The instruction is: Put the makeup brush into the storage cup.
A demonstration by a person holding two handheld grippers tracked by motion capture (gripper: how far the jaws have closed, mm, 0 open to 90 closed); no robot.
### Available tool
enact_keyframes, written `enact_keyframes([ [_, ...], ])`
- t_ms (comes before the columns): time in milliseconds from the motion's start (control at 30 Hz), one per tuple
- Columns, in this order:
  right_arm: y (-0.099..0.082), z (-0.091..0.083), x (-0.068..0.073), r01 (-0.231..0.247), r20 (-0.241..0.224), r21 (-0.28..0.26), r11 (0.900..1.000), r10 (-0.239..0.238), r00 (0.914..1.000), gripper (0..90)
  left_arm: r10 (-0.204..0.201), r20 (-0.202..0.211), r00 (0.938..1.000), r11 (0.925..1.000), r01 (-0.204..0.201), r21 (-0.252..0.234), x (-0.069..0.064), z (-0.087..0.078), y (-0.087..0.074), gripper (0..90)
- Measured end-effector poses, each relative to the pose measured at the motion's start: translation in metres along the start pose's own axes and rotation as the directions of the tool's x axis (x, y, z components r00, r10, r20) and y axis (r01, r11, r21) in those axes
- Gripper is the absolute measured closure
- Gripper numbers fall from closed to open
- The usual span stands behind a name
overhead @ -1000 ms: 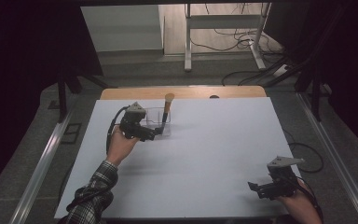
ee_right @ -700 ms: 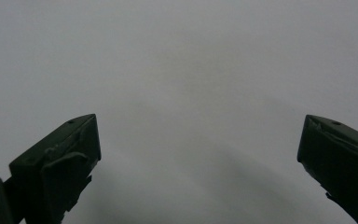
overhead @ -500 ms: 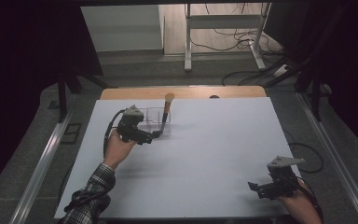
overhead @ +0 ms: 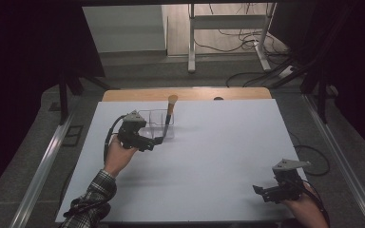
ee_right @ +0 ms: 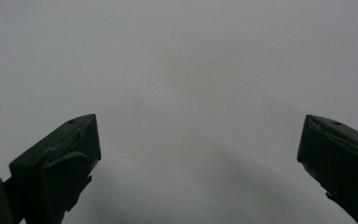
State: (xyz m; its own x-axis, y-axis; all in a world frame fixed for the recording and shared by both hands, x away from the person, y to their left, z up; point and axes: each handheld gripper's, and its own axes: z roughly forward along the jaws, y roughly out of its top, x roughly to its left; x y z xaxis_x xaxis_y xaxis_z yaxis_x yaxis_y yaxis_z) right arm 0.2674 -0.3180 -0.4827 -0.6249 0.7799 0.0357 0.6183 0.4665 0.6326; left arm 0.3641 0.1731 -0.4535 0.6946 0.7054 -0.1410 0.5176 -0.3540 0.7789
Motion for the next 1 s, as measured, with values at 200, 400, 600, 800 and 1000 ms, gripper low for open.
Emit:
enact_keyframes([
  [200, 0.0, 0.0, 0.0, 0.008, 0.001, 0.0, 1.0, -0.008, 1.0, 0.0, 0.009, -0.01, 0.9999, 0.9999, -0.009, 0.005, -0.003, -0.003, -0.003, 0.0],
  [400, 0.001, 0.0, 0.0, 0.005, 0.001, -0.003, 1.0, -0.005, 1.0, 0.0, 0.02, -0.015, 0.9997, 0.9997, -0.02, 0.013, -0.005, -0.007, -0.007, 0.0],
  [600, 0.0, 0.0, 0.0, 0.005, 0.002, -0.004, 1.0, -0.005, 1.0, 0.0, 0.023, -0.02, 0.9996, 0.9996, -0.022, 0.016, -0.007, -0.01, -0.01, 0.0],
  [800, 0.001, 0.0, 0.0, 0.007, 0.002, -0.002, 1.0, -0.007, 1.0, 0.0, 0.024, -0.021, 0.9995, 0.9996, -0.023, 0.016, -0.009, -0.014, -0.013, 0.0],
  [1000, 0.001, 0.0, 0.001, 0.007, 0.002, -0.003, 1.0, -0.007, 1.0, 0.0, 0.029, -0.022, 0.9994, 0.9994, -0.028, 0.02, -0.01, -0.018, -0.017, 0.0],
])
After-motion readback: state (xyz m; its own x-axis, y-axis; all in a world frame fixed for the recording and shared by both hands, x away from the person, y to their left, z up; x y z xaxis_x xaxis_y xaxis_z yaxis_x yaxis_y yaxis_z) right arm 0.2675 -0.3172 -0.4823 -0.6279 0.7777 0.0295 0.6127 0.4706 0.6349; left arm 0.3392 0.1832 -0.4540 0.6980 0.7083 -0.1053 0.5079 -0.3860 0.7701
